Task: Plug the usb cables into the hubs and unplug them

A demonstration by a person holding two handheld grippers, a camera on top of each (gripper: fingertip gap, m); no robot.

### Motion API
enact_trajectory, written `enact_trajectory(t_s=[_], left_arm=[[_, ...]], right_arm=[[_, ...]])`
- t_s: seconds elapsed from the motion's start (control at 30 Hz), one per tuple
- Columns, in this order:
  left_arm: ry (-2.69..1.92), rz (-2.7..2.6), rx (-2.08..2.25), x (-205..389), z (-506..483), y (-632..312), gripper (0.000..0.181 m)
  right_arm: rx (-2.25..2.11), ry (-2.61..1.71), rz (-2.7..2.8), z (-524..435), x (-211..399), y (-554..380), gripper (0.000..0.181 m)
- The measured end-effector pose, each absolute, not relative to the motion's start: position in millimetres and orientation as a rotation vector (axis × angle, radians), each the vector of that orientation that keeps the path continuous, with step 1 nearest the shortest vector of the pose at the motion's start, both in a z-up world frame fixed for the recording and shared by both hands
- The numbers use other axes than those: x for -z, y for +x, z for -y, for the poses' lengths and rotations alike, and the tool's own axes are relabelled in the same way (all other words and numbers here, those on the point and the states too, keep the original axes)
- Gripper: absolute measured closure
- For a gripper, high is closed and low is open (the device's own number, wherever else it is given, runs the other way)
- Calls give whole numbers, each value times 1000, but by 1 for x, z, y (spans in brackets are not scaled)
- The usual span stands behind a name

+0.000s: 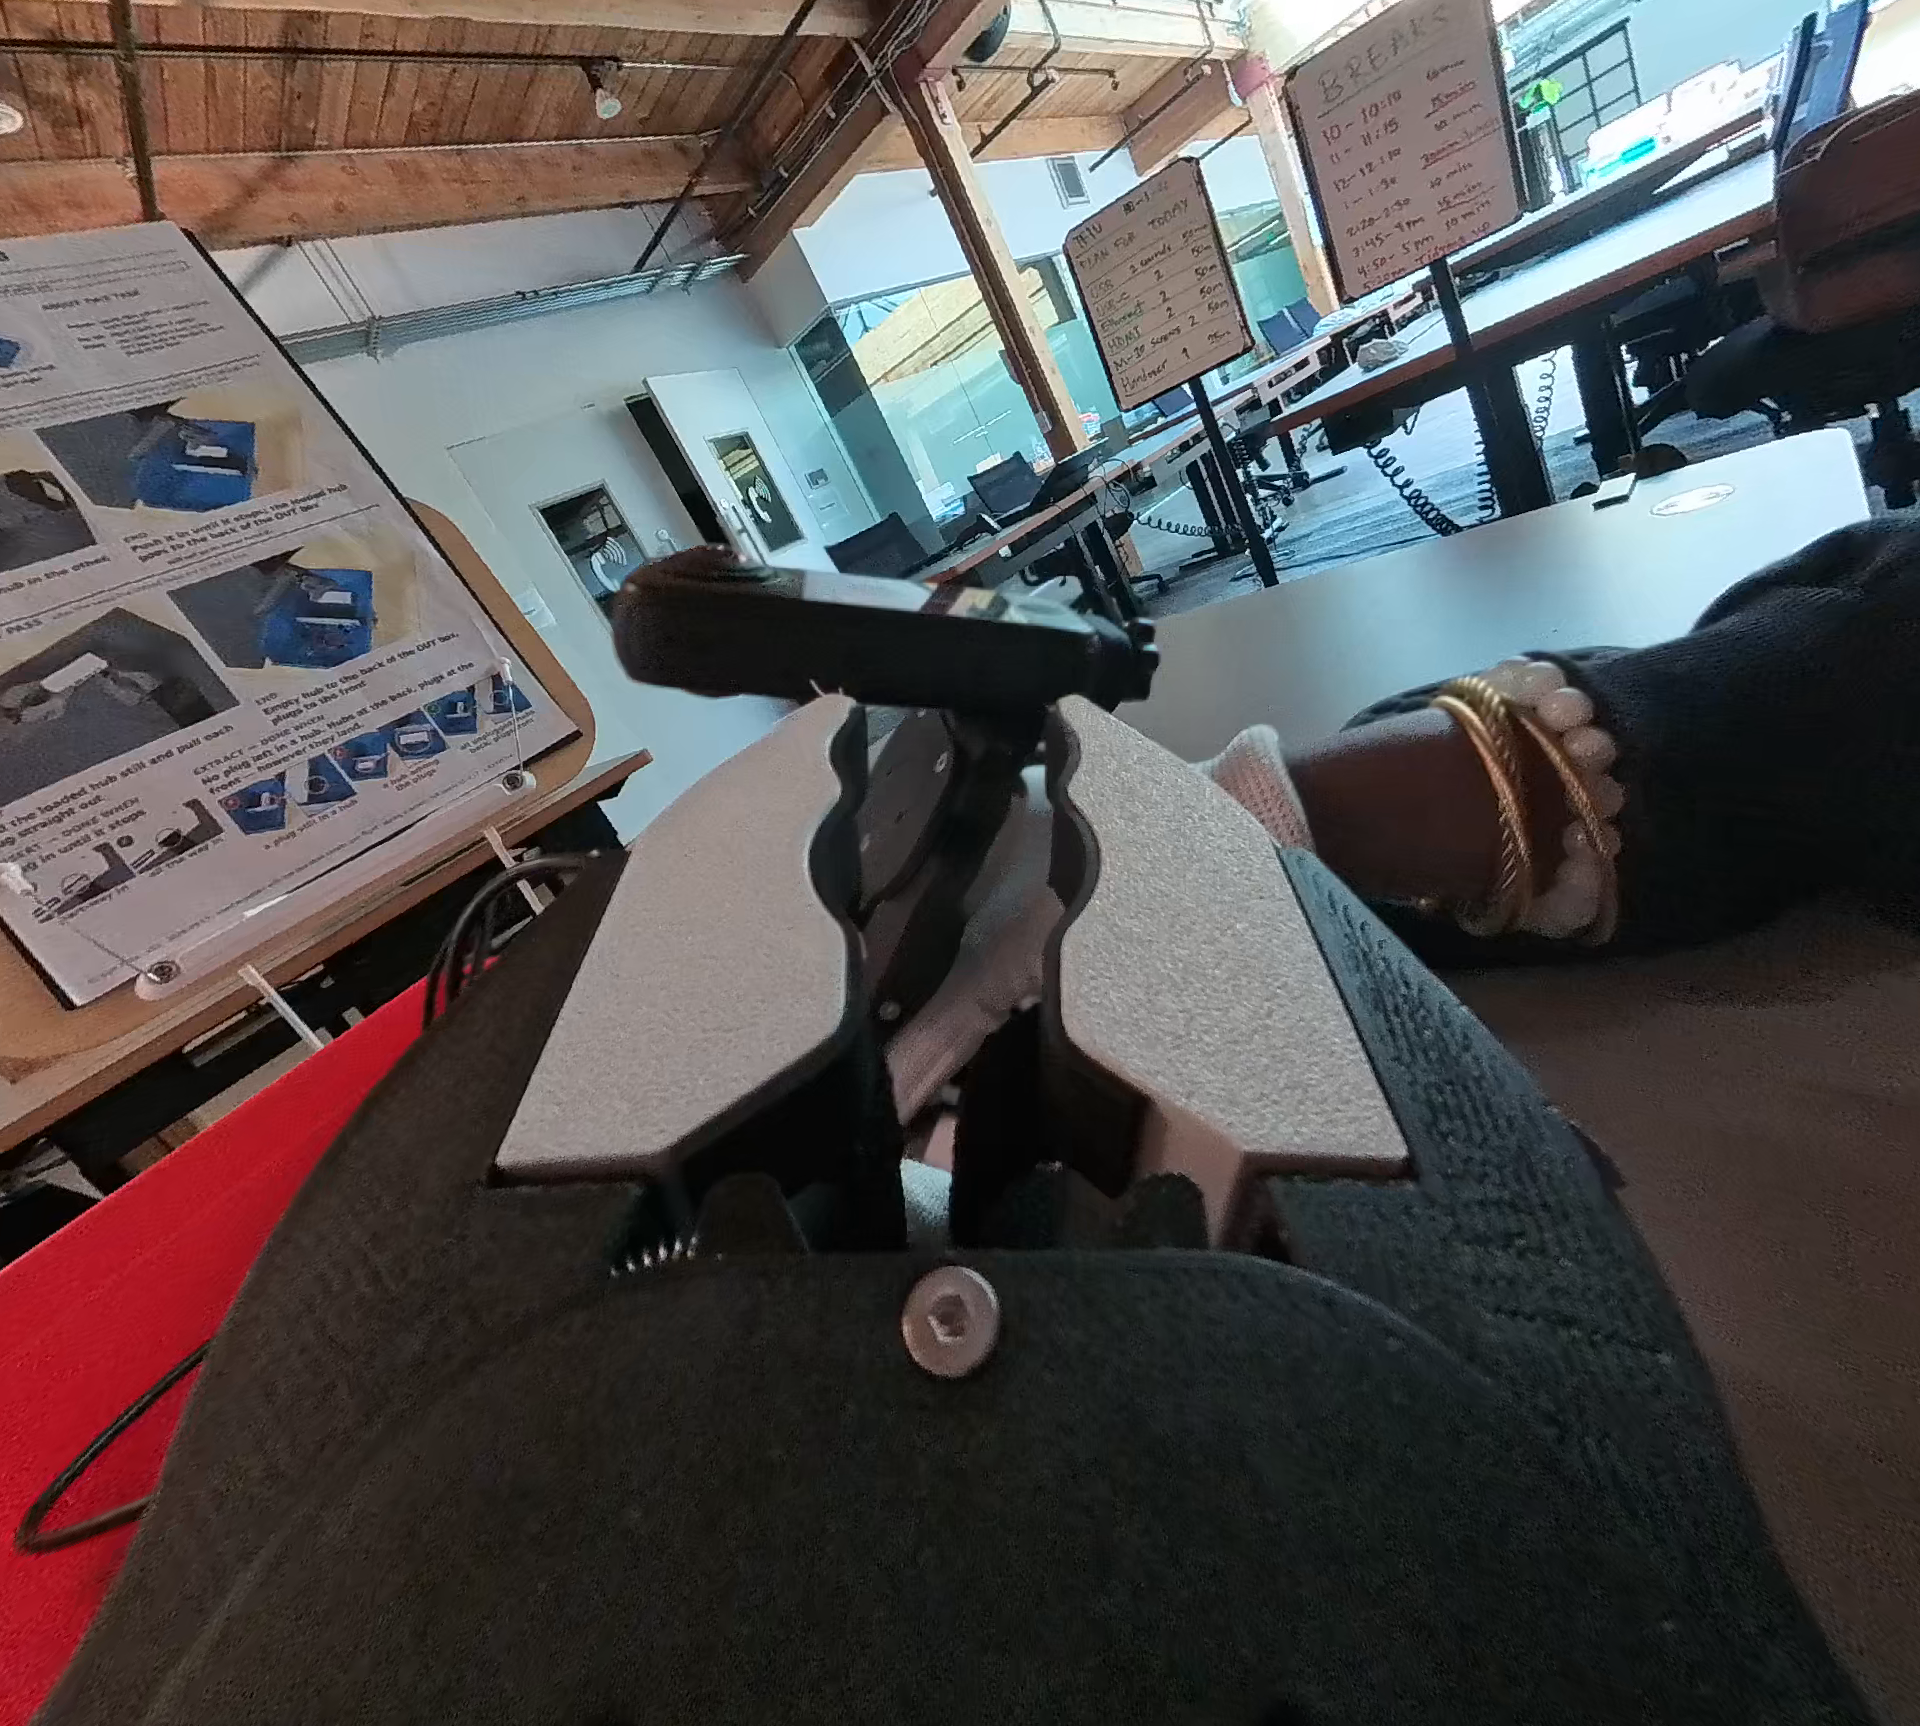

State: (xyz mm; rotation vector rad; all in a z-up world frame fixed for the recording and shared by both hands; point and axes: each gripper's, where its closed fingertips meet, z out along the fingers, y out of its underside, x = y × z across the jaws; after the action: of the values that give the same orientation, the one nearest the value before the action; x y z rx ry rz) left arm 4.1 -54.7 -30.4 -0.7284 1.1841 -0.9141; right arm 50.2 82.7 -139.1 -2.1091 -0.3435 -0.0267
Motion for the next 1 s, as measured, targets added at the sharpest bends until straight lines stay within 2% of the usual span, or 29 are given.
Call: enact_trajectory(t_s=[0.4, 0.73, 1.0], left_arm=[[-715, -1166, 944, 27, 58, 0, 149], [-718, -1168, 964, 26, 60, -3, 149], [-699, -1374, 841, -8, 67, -74, 145]], right_arm=[[-131, -1981, 368, -136, 138, -30, 131], [-285, -2026, 356, -155, 144, -55, 139], [-299, -2023, 373, -162, 144, -57, 138]])
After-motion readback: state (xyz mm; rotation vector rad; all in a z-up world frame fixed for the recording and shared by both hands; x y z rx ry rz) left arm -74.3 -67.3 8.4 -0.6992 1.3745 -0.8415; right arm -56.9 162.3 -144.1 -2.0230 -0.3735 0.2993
